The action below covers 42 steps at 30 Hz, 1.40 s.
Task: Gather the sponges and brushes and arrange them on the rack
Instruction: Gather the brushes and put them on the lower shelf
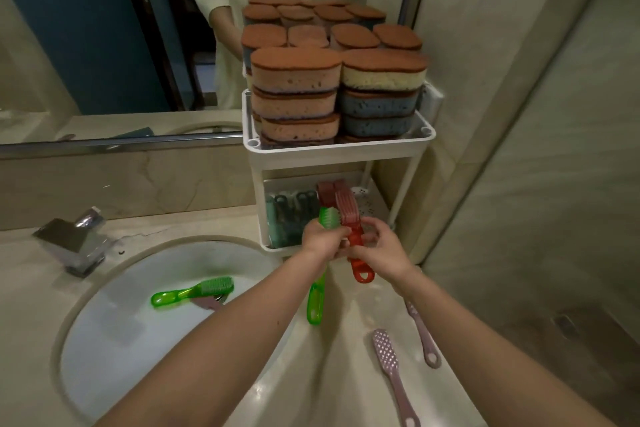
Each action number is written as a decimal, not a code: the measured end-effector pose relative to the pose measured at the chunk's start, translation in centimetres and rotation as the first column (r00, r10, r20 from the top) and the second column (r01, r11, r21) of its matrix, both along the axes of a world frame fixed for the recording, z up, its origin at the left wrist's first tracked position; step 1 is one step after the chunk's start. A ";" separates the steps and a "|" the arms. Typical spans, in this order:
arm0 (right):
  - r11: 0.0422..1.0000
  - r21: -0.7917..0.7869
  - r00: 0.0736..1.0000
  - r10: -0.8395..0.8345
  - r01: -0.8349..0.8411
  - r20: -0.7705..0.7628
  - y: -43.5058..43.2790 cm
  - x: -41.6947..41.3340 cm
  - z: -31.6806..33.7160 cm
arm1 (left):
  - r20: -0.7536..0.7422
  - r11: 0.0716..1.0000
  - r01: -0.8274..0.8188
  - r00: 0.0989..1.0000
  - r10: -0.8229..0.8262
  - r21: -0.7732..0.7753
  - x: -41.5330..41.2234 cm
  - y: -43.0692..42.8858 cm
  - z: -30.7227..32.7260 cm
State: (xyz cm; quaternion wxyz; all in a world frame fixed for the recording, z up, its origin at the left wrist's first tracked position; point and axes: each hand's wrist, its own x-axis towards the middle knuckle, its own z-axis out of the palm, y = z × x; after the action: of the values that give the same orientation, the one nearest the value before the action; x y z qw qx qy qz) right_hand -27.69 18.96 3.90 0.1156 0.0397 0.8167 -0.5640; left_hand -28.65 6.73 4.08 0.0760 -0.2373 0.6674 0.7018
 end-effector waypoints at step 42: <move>0.774 0.632 0.998 0.065 -0.042 -0.013 -1.1 -14.8 -6.4 | 0.074 0.971 -0.069 0.996 0.054 0.228 -10.9 -0.4 -5.2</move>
State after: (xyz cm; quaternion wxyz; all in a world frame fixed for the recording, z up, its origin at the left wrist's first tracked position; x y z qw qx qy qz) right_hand -42.46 17.89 -2.51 0.0979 0.0434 0.9610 -0.2548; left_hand -39.60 6.30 -1.14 0.1037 -0.2710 0.5709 0.7680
